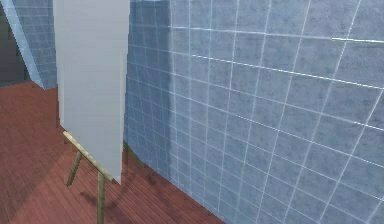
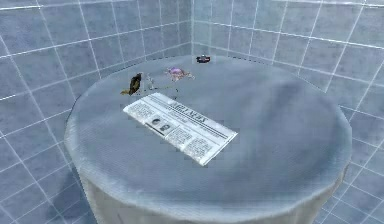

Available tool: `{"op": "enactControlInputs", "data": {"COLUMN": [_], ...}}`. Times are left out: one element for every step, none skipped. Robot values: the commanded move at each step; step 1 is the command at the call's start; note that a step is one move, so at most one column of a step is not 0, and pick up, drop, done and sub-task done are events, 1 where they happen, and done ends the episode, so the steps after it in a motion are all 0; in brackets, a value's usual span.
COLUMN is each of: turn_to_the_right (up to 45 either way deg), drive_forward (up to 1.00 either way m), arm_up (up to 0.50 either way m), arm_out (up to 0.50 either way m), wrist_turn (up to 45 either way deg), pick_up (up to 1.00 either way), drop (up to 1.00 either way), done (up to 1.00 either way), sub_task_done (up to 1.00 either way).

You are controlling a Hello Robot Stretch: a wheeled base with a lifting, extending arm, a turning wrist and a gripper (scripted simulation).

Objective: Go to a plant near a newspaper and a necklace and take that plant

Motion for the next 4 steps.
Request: {"op": "enactControlInputs", "data": {"turn_to_the_right": [0.0,0.0,0.0,0.0], "drive_forward": [0.0,0.0,0.0,0.0], "arm_up": [0.5,0.38,0.0,0.0], "arm_out": [0.0,0.0,0.48,0.0], "wrist_turn": [0.0,0.0,0.0,45.0], "pick_up": [0.0,0.0,0.0,0.0], "drop": [0.0,0.0,0.0,0.0], "done": [0.0,0.0,0.0,0.0], "sub_task_done": [0.0,0.0,0.0,0.0]}}
